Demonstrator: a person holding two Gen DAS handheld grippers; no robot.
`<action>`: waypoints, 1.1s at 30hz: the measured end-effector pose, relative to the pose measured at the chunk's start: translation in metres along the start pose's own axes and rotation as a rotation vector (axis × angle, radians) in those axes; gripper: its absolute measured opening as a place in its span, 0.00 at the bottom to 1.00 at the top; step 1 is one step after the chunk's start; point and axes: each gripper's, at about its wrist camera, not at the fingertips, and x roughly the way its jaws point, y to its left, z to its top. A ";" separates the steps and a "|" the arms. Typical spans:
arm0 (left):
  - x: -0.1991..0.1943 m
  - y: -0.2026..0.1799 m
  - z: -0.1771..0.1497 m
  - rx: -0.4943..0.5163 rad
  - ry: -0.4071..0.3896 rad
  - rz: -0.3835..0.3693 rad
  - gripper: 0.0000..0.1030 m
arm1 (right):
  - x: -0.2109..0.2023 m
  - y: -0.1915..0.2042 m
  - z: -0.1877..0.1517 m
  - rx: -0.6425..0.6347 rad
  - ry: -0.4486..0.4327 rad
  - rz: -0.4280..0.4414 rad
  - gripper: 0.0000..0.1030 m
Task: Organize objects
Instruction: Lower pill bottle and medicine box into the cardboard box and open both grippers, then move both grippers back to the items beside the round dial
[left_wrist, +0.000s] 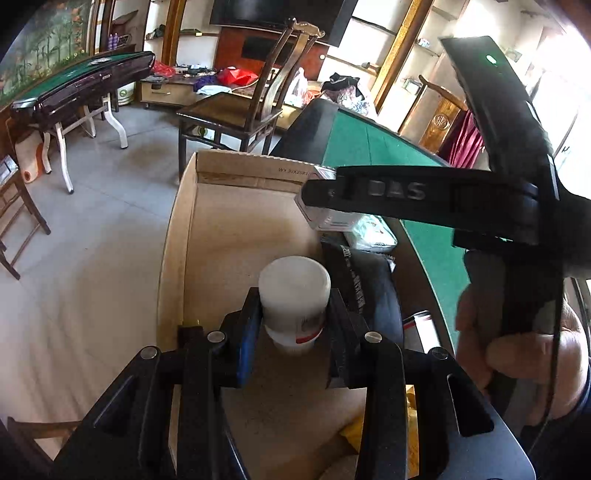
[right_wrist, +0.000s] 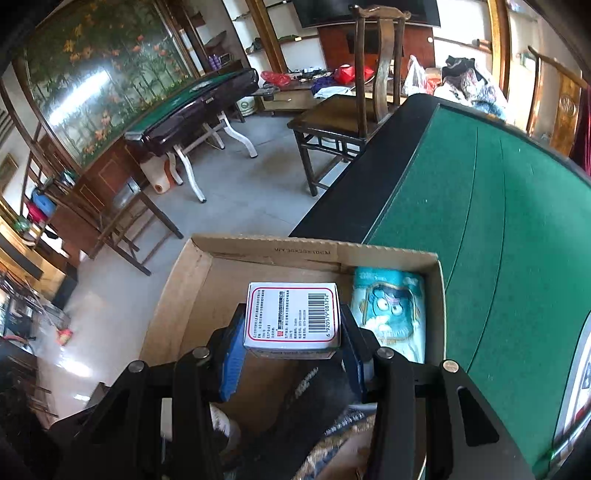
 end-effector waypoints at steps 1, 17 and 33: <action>0.001 0.000 -0.001 -0.010 0.004 -0.006 0.33 | 0.003 0.002 0.001 -0.009 0.004 -0.011 0.45; 0.008 -0.004 -0.004 -0.034 0.034 -0.018 0.33 | 0.011 -0.012 -0.003 0.015 0.045 -0.017 0.46; -0.043 -0.024 -0.010 -0.017 -0.053 -0.027 0.51 | -0.102 -0.034 -0.074 0.065 -0.096 0.127 0.50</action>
